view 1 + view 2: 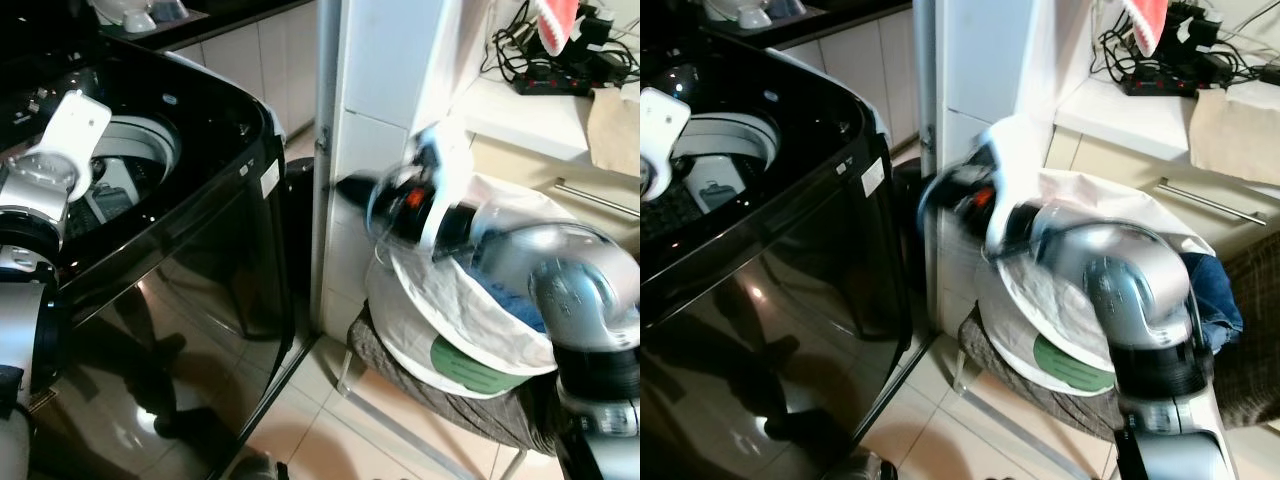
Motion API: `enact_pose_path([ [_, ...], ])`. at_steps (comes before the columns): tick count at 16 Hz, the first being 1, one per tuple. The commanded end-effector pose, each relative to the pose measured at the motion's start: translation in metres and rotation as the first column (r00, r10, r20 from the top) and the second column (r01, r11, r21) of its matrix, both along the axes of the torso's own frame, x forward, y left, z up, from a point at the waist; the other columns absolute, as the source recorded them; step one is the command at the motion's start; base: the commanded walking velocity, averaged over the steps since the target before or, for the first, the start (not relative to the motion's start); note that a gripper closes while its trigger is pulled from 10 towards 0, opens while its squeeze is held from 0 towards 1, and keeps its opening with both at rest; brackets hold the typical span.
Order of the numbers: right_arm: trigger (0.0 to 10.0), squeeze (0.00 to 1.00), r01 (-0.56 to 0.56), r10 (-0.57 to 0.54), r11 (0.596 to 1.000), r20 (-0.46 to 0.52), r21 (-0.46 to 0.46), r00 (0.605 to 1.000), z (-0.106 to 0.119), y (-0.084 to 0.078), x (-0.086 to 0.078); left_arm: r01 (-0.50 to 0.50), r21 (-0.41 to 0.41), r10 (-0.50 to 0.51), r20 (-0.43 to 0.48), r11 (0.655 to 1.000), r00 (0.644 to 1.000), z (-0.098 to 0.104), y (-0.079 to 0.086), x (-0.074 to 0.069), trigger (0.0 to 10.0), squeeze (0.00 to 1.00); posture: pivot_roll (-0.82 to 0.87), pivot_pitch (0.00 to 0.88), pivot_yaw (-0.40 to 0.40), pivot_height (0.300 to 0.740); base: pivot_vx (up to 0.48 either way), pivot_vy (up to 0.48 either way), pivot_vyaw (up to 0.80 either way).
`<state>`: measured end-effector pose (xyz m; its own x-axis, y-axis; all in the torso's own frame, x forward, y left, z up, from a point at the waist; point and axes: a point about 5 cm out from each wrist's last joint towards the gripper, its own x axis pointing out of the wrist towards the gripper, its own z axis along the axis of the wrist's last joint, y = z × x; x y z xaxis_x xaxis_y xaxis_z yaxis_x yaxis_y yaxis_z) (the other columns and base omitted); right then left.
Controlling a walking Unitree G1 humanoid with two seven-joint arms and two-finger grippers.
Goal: Clothes washing
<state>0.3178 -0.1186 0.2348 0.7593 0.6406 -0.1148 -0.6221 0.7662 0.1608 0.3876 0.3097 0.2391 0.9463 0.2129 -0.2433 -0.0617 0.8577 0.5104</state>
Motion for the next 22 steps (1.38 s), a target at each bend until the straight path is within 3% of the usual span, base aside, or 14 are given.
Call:
enact_pose_path([
  [1, 10.0, 0.96, 0.206, -0.207, 0.976, 0.002, -0.068, 0.978, -0.010, -0.024, 0.017, 0.146, -0.111, -0.128, 0.150, 0.983, 0.980, 0.021, -0.025, 0.010, 10.0, 0.00, -0.01, 0.016, 0.034, 0.740, 0.000, 0.000, 0.00],
  [2, 10.0, 1.00, 0.362, -0.363, 0.921, 0.014, -0.142, 0.932, -0.024, -0.050, 0.030, 0.346, -0.214, -0.284, 0.272, 0.914, 0.919, 0.023, -0.056, 0.014, 10.0, 0.00, 0.00, 0.025, 0.037, 0.740, 0.000, 0.000, 0.00],
  [3, 10.0, 1.00, 0.422, -0.426, 0.895, 0.010, -0.147, 0.905, -0.028, -0.060, 0.035, 0.442, -0.210, -0.372, 0.300, 0.872, 0.878, 0.020, -0.071, 0.013, 10.0, 0.00, 0.00, 0.025, 0.037, 0.740, 0.000, 0.000, 0.00],
  [4, 10.0, 1.00, 0.507, -0.517, 0.841, -0.005, -0.190, 0.856, -0.039, -0.080, 0.042, 0.585, -0.209, -0.518, 0.299, 0.784, 0.801, 0.006, -0.103, 0.003, 10.0, 0.00, 0.00, 0.029, 0.039, 0.740, 0.000, 0.000, 0.00],
  [5, 10.0, 1.00, 0.536, -0.557, 0.803, -0.009, -0.259, 0.830, -0.051, -0.094, 0.046, 0.669, -0.163, -0.621, 0.267, 0.725, 0.737, -0.009, -0.132, -0.012, 10.0, 0.00, 0.01, 0.036, 0.040, 0.740, 0.000, 0.000, 0.00],
  [7, 10.0, 1.00, 0.531, -0.568, 0.791, -0.043, -0.304, 0.822, -0.066, -0.108, 0.046, 0.745, -0.171, -0.705, 0.245, 0.645, 0.666, -0.025, -0.164, -0.035, 10.0, 0.00, 0.01, 0.041, 0.044, 0.740, 0.000, 0.000, 0.00],
  [8, 10.0, 1.00, 0.516, -0.576, 0.783, -0.091, -0.348, 0.813, -0.083, -0.120, 0.044, 0.784, -0.220, -0.747, 0.241, 0.580, 0.620, -0.036, -0.184, -0.052, 10.0, 0.00, 0.01, 0.050, 0.048, 0.740, 0.000, 0.000, 0.00],
  [9, 10.0, 1.00, 0.521, -0.596, 0.770, -0.124, -0.369, 0.793, -0.095, -0.130, 0.042, 0.803, -0.250, -0.770, 0.236, 0.541, 0.592, -0.042, -0.195, -0.063, 10.0, 0.00, 0.01, 0.055, 0.052, 0.740, 0.000, 0.000, 0.00],
  [13, 10.0, 1.00, 0.553, -0.637, 0.753, -0.184, -0.356, 0.749, -0.115, -0.146, 0.039, 0.817, -0.330, -0.791, 0.249, 0.473, 0.558, -0.050, -0.215, -0.092, 10.0, 0.00, 0.02, 0.071, 0.066, 0.740, 0.000, 0.000, 0.00],
  [16, 10.0, 1.00, 0.577, -0.643, 0.762, -0.236, -0.294, 0.728, -0.121, -0.147, 0.039, 0.826, -0.328, -0.810, 0.229, 0.458, 0.540, -0.051, -0.221, -0.103, 10.0, 0.00, 0.03, 0.082, 0.063, 0.740, 0.000, 0.000, 0.00],
  [17, 10.0, 1.00, 0.584, -0.666, 0.739, -0.232, -0.336, 0.709, -0.124, -0.151, 0.037, 0.835, -0.329, -0.821, 0.228, 0.441, 0.524, -0.049, -0.224, -0.107, 10.0, 0.00, 0.03, 0.085, 0.061, 0.740, 0.000, 0.000, 0.00],
  [19, 10.0, 1.00, 0.652, -0.769, 0.624, -0.194, -0.430, 0.609, -0.129, -0.171, 0.031, 0.841, -0.355, -0.843, 0.205, 0.409, 0.497, -0.048, -0.227, -0.118, 10.0, 0.00, 0.03, 0.087, 0.062, 0.740, 0.000, 0.000, 0.00],
  [21, 10.0, 1.00, 0.700, -0.824, 0.558, -0.196, -0.446, 0.532, -0.131, -0.186, 0.024, 0.849, -0.371, -0.869, 0.176, 0.376, 0.462, -0.051, -0.230, -0.125, 10.0, 0.00, 0.03, 0.086, 0.059, 0.740, 0.000, 0.000, 0.00],
  [22, 10.0, 1.00, 0.704, -0.831, 0.550, -0.208, -0.449, 0.516, -0.132, -0.190, 0.021, 0.854, -0.373, -0.879, 0.168, 0.362, 0.446, -0.051, -0.231, -0.128, 10.0, 0.00, 0.03, 0.086, 0.059, 0.740, 0.000, 0.000, 0.00],
])
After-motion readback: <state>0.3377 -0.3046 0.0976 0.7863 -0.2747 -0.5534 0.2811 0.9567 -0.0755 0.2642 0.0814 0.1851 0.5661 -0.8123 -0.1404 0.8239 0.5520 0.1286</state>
